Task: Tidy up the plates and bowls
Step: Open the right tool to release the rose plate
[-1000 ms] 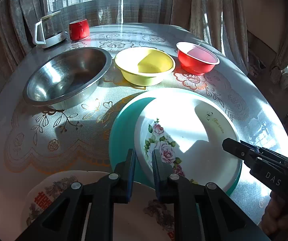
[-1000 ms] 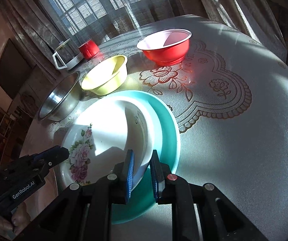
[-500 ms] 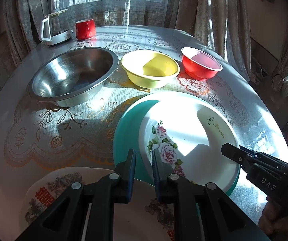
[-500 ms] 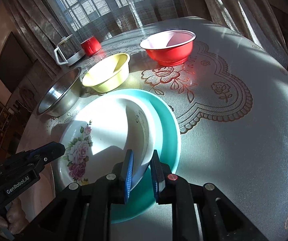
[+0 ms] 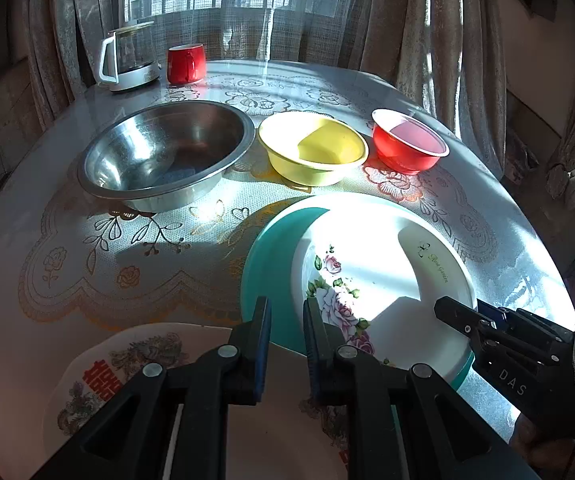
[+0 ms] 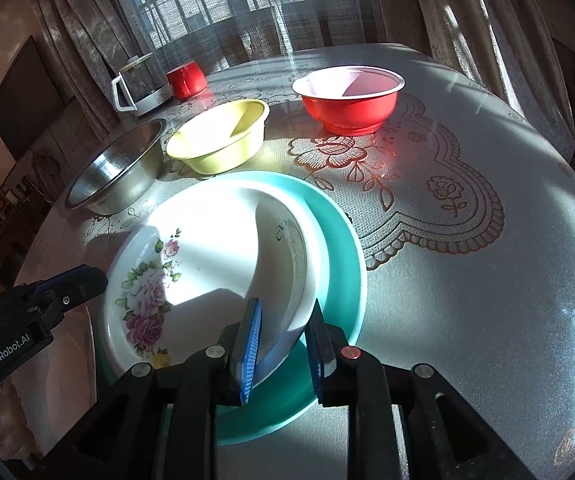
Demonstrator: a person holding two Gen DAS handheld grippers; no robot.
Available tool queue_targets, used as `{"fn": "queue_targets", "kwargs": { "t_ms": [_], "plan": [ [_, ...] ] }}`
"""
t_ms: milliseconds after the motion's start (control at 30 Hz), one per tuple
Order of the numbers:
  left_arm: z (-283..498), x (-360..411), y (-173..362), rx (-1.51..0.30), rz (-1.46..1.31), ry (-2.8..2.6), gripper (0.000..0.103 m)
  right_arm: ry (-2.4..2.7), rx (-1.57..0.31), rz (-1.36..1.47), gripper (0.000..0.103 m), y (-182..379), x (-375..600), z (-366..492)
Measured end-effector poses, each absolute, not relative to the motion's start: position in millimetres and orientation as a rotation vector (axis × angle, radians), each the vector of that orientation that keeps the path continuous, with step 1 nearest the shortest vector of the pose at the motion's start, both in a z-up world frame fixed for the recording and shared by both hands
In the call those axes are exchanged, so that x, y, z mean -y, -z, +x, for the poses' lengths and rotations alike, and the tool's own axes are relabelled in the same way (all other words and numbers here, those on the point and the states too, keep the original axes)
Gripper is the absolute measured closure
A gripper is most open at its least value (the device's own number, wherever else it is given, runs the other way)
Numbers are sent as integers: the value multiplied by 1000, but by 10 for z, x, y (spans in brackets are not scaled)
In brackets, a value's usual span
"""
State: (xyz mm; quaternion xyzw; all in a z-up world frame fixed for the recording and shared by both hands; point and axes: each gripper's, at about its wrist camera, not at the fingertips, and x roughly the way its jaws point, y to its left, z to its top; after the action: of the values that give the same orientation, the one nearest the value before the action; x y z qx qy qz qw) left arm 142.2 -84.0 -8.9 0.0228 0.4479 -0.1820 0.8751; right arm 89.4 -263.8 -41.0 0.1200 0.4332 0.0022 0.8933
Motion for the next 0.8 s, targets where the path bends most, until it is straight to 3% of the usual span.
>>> {"fn": "queue_targets", "kwargs": {
  "t_ms": [267,500,800],
  "plan": [
    [1353,690,37,-920,21,349,86,-8,-888,282,77,416,2669,899],
    [1279,498,21,-903,-6,313,86,10,-810,316,64,300,2735,831],
    [1106,340,5,-873,1,277,86,36,-791,299,63,260,2734,781]
  ]
}}
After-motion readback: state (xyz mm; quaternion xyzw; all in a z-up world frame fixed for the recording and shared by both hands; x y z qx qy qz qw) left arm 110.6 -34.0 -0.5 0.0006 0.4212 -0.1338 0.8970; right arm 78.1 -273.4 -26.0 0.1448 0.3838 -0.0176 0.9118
